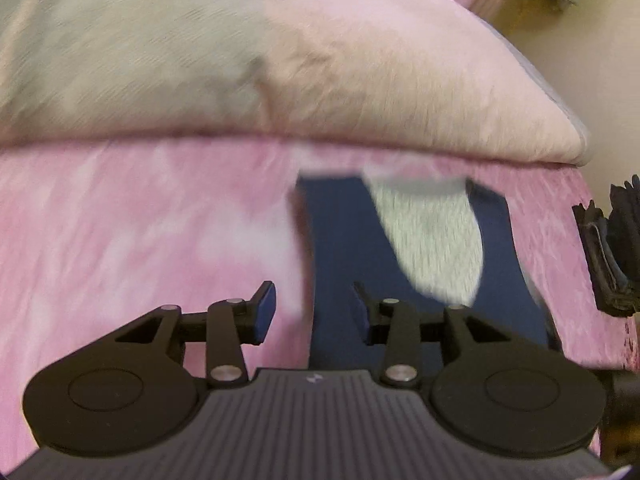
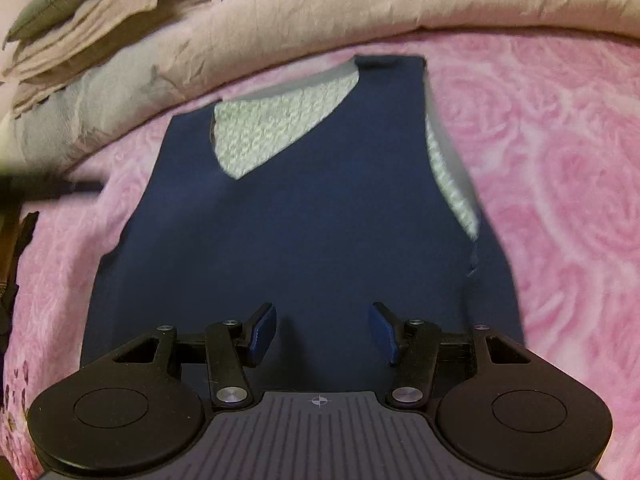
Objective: Fold clothes
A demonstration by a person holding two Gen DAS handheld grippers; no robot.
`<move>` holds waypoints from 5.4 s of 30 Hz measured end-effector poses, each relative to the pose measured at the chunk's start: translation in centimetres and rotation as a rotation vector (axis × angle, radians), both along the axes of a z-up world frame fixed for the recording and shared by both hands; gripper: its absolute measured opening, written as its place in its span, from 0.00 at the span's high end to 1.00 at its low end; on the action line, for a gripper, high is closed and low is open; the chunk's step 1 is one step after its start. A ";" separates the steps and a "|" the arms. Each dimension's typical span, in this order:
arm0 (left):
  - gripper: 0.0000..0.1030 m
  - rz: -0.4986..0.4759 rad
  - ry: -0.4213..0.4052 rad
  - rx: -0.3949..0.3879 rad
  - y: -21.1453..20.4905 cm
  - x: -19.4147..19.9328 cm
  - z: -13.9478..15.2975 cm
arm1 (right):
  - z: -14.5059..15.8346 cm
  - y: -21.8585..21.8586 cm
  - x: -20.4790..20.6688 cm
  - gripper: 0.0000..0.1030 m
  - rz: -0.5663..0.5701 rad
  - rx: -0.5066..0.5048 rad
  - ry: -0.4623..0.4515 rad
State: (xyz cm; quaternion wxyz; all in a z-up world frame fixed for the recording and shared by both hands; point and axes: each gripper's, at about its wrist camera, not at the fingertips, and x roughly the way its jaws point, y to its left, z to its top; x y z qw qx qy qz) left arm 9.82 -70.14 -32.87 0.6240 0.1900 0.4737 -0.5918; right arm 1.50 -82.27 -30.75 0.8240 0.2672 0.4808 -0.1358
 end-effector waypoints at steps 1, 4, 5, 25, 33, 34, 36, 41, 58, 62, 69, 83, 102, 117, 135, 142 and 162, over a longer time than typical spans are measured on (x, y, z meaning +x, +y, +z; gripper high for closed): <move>0.62 -0.020 -0.018 -0.011 -1.8 0.1 -0.1 | -0.3 0.3 0.1 0.47 -0.006 0.006 0.004; 0.60 -0.062 -0.078 -0.026 -6.1 0.8 -1.0 | -1.5 1.0 0.1 0.47 -0.007 0.011 0.027; 0.60 -0.073 -0.085 -0.025 -7.3 1.1 -1.4 | -1.9 1.1 0.0 0.47 -0.009 0.007 0.029; 0.90 -0.217 -0.285 -0.033 -5.9 -0.2 -3.9 | -2.6 2.0 0.5 0.20 0.051 -0.001 -0.003; 0.84 -0.198 -0.204 -0.039 0.4 -0.9 -2.3 | -1.6 0.5 -2.5 0.20 -0.012 -0.002 0.011; 0.83 -0.203 -0.200 -0.035 2.2 -1.5 -2.1 | -1.3 0.5 -3.3 0.20 -0.023 -0.028 0.029; 0.82 -0.215 -0.191 -0.019 4.9 -2.6 -1.9 | -1.1 -0.4 -5.8 0.20 -0.129 -0.076 0.097; 0.77 -0.276 -0.178 0.019 12.3 -6.6 -1.2 | -0.1 -0.5 -12.0 0.20 -0.318 -0.134 0.195; 0.76 -0.725 -0.108 -0.014 20.3 -24.5 1.0 | 2.5 13.5 -31.3 0.38 -0.541 0.081 0.196; 0.76 -0.841 -0.185 -0.074 16.1 -28.6 1.5 | 1.8 14.9 -33.2 0.38 -0.508 0.120 0.179; 0.72 -1.036 -0.456 -0.122 6.2 -36.0 0.1 | 1.1 16.0 -35.1 0.51 -0.398 0.134 0.148; 1.00 -1.150 -0.422 0.077 -5.7 -41.9 -3.2 | 1.0 15.5 -35.6 0.73 -0.402 0.149 0.042; 0.84 -0.977 -0.334 0.057 -8.0 -41.8 -2.9 | 3.0 13.0 -36.8 1.00 -0.445 0.030 0.109; 0.72 -0.249 -0.276 0.112 12.8 -18.0 6.4 | 5.3 12.3 -32.6 1.00 -0.206 -0.059 0.149; 0.73 0.086 0.188 0.274 42.3 -19.4 -2.9 | 4.2 25.5 -17.4 0.32 0.337 -0.105 0.106; 0.98 0.039 0.264 0.185 44.2 -19.7 -3.3 | 2.4 28.1 -16.5 0.32 0.317 -0.139 0.210; 0.74 0.076 0.307 -0.001 44.0 -18.6 1.6 | 4.3 31.2 -16.1 0.83 0.467 -0.163 -0.029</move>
